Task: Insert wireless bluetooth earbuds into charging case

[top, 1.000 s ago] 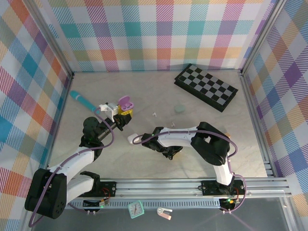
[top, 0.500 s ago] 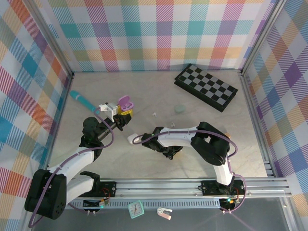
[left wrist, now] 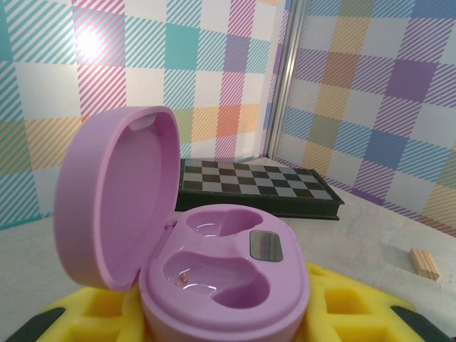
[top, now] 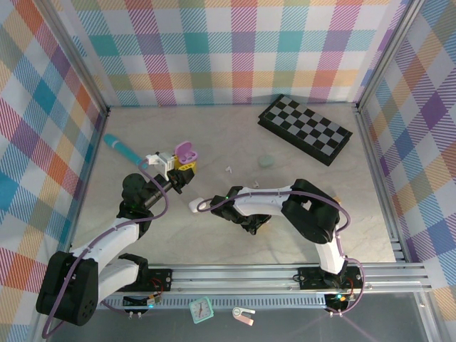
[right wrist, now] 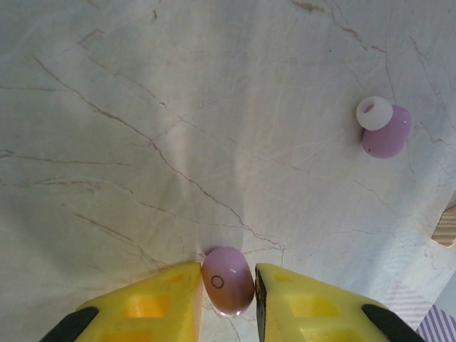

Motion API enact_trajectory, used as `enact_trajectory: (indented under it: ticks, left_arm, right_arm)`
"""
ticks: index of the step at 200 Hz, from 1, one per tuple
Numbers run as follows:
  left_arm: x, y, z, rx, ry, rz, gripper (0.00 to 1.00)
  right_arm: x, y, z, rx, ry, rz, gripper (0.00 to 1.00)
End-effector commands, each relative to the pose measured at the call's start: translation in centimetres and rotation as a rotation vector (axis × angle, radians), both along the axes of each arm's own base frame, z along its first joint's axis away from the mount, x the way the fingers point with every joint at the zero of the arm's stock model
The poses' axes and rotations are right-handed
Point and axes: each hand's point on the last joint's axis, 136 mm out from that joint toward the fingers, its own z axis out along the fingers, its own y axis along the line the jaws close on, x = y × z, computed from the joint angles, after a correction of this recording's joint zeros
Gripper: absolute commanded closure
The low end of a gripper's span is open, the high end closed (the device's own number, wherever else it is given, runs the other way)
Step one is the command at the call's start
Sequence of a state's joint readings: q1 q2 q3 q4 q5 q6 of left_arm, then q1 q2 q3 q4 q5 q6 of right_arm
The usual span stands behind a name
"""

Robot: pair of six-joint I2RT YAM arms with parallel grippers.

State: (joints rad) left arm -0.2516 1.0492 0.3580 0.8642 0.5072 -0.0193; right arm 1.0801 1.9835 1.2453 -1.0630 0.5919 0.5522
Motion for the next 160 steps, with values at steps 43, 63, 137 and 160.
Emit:
enact_trajectory:
  ticks: [43, 63, 137, 160]
  left_arm:
    - [-0.1, 0.3, 1.9, -0.020, -0.044, -0.004, 0.65]
    - [-0.1, 0.3, 1.8, -0.018, -0.041, -0.004, 0.65]
    - [-0.1, -0.1, 1.5, -0.013, -0.041, -0.024, 0.65]
    - [-0.1, -0.3, 1.5, -0.013, -0.039, -0.035, 0.65]
  right_arm:
    - [0.2, -0.4, 0.0, -0.024, 0.002, 0.013, 0.78]
    - [0.5, -0.3, 0.5, -0.013, -0.014, 0.010, 0.80]
    - [1.0, -0.3, 5.4, 0.229, -0.124, -0.111, 0.81]
    - [1.2, -1.4, 6.5, 0.322, -0.133, -0.235, 0.81]
